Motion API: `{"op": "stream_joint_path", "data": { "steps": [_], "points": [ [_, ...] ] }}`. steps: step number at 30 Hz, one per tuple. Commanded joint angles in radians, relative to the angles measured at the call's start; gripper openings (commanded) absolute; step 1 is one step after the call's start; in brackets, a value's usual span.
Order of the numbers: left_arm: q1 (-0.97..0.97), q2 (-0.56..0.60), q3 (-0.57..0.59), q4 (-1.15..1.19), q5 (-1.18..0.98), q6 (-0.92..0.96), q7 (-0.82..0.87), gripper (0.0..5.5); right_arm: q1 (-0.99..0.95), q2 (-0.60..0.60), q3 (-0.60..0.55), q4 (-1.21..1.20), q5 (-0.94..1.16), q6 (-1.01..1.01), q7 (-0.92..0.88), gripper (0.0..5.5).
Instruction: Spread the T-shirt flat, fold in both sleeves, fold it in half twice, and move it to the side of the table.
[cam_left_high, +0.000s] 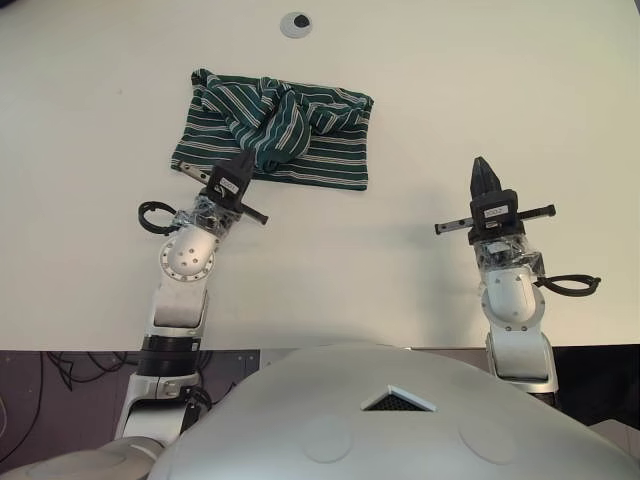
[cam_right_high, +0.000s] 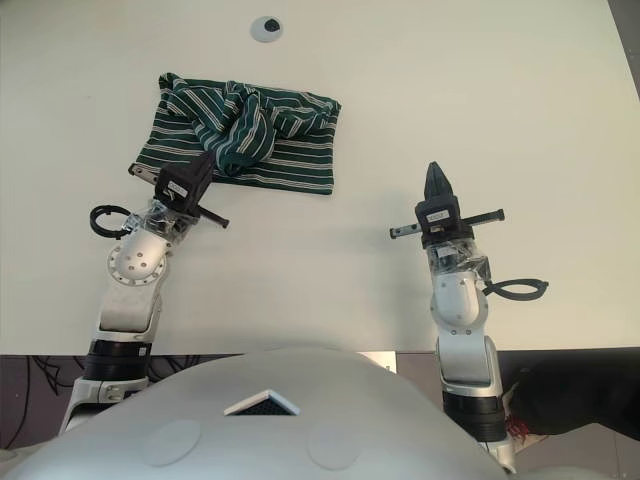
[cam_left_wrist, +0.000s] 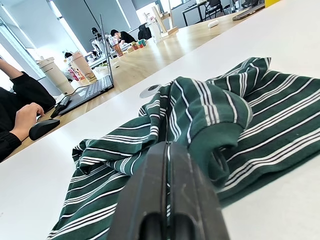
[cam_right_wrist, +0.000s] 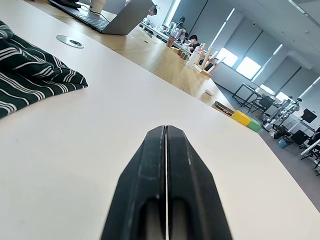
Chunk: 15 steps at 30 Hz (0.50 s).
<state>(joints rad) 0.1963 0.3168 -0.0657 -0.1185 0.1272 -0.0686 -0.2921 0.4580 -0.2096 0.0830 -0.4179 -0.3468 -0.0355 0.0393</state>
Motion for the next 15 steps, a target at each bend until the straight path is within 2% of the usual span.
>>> {"op": "stream_joint_path", "data": {
  "steps": [1,12,15],
  "points": [
    [0.007,0.013,0.002,-0.007,0.018,-0.003,0.009,0.02,-0.004,-0.002,0.006,-0.009,-0.009,0.011,0.007,0.0],
    [-0.003,0.015,0.007,0.01,0.031,-0.005,0.028,0.02,-0.02,0.001,0.013,0.003,-0.015,0.013,0.009,0.0],
    [-0.048,0.023,0.053,0.068,-0.014,0.019,0.022,0.02,-0.039,0.004,0.023,0.019,-0.019,0.015,0.009,0.0]
  ]
}}
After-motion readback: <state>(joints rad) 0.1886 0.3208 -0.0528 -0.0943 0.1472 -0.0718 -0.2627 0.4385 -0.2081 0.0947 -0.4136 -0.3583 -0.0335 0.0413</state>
